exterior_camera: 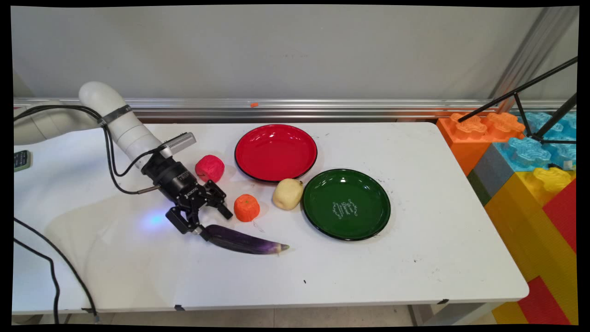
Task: Place the picked object on the table
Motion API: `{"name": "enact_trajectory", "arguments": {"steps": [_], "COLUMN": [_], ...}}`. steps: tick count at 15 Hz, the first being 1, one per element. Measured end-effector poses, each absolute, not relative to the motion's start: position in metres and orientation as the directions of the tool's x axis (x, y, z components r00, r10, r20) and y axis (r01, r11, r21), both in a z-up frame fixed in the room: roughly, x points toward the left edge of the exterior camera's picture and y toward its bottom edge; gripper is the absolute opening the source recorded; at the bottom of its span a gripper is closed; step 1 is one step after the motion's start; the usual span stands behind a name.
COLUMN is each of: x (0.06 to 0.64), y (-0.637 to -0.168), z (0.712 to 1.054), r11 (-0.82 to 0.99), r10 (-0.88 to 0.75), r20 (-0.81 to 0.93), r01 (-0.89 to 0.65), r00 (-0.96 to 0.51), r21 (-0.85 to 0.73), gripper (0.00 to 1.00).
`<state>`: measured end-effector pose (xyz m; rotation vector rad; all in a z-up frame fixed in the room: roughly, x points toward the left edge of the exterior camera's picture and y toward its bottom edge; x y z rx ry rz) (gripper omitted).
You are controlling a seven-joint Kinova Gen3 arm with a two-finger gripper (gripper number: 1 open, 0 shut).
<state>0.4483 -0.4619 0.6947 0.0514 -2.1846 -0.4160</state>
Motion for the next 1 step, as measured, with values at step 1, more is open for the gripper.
{"name": "enact_trajectory", "arguments": {"steps": [1], "x": [0.4485], "y": [-0.4626], "z": [0.6946], "r11": [0.943], "r10": [-0.188], "r20": [0.772], "r01": [0.108], "r00": [-0.607], "r21": [0.315], "gripper": [1.00]}}
